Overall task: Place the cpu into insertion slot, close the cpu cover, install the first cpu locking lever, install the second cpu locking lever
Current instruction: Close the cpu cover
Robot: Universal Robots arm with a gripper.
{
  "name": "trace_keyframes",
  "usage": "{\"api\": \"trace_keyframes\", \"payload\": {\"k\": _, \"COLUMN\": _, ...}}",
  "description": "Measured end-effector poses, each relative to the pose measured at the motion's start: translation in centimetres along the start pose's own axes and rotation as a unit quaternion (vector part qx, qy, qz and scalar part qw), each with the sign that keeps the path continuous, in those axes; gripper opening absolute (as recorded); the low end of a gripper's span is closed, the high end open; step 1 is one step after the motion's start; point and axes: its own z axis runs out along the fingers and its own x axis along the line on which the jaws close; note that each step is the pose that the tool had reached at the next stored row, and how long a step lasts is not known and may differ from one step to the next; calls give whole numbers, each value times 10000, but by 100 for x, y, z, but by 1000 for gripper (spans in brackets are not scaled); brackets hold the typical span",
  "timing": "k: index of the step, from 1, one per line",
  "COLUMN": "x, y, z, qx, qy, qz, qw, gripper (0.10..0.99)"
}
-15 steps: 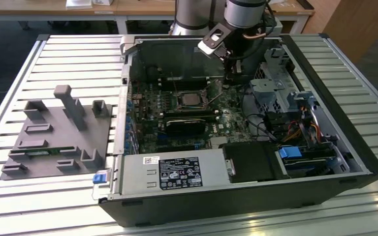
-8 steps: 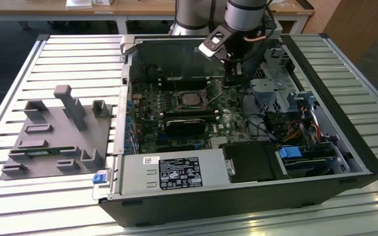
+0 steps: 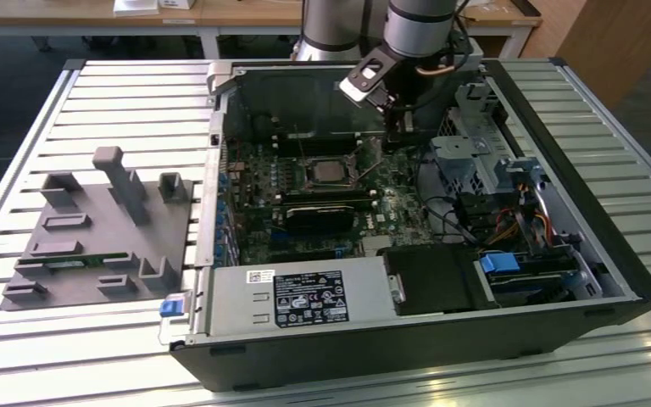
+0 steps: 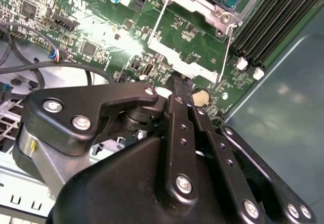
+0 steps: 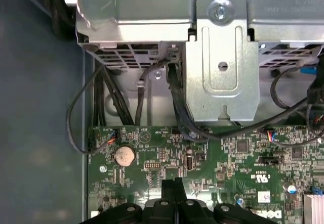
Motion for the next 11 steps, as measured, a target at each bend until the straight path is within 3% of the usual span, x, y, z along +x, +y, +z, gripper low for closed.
{"api": "trace_keyframes", "payload": {"k": 11, "x": -2, "y": -73, "z": -1, "qx": 0, "qy": 0, "qz": 0, "qw": 10000, "gripper": 106}}
